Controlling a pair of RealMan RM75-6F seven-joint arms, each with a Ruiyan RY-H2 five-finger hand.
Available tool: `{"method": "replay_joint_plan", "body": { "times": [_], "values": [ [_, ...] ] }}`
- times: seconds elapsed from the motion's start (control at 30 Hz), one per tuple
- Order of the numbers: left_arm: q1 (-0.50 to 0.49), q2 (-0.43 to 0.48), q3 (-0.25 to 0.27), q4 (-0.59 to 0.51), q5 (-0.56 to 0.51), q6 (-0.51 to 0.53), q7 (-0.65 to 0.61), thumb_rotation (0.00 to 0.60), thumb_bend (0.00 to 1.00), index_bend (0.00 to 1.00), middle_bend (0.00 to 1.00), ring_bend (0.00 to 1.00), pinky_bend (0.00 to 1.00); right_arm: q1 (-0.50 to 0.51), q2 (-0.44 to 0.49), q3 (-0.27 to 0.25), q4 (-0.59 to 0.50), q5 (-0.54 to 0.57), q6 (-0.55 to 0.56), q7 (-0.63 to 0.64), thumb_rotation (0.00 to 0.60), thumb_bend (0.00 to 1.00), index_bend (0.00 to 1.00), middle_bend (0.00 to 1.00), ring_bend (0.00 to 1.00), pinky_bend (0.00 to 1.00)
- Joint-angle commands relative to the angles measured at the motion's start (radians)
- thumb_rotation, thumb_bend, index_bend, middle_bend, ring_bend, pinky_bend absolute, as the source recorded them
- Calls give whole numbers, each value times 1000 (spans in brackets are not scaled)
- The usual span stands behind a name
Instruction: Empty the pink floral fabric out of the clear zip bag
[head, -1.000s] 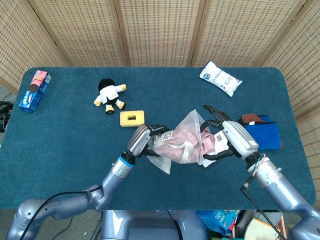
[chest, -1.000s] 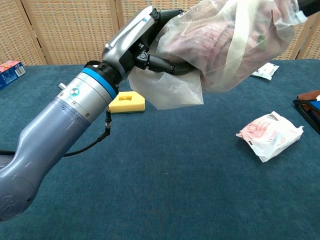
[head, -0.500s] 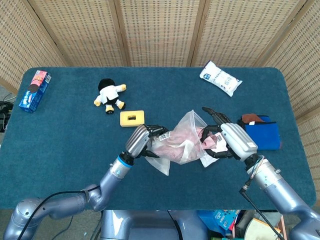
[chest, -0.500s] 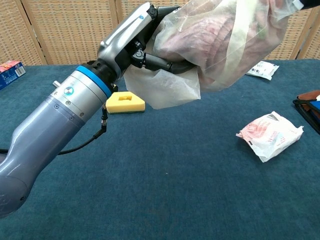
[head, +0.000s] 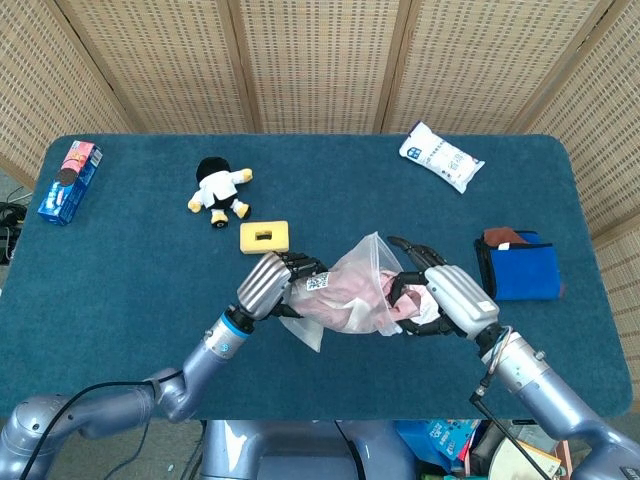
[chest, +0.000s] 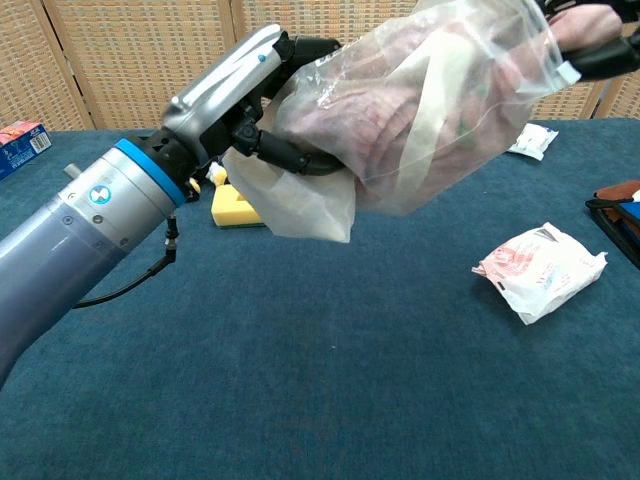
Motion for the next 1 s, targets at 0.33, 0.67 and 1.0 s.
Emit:
{"method": "replay_joint_plan", "body": {
  "times": [0.33, 0.67, 1.0],
  "values": [
    [114, 49, 95, 46, 1, 30, 27, 600, 637, 610, 523, 520, 685, -31, -228, -106, 129, -135, 29, -6, 600, 629, 686, 0, 0, 0],
    [143, 137, 184, 37, -19, -127, -8, 600, 579, 2, 0, 0, 45, -34, -347, -167, 312, -142, 0, 18, 600, 629, 686, 0, 0, 0],
    [150, 193, 192, 72, 9, -113, -27, 600, 579, 0, 0, 0, 0, -41, -371, -194, 395, -160, -9, 61, 600, 628, 686, 0, 0, 0]
  ]
}}
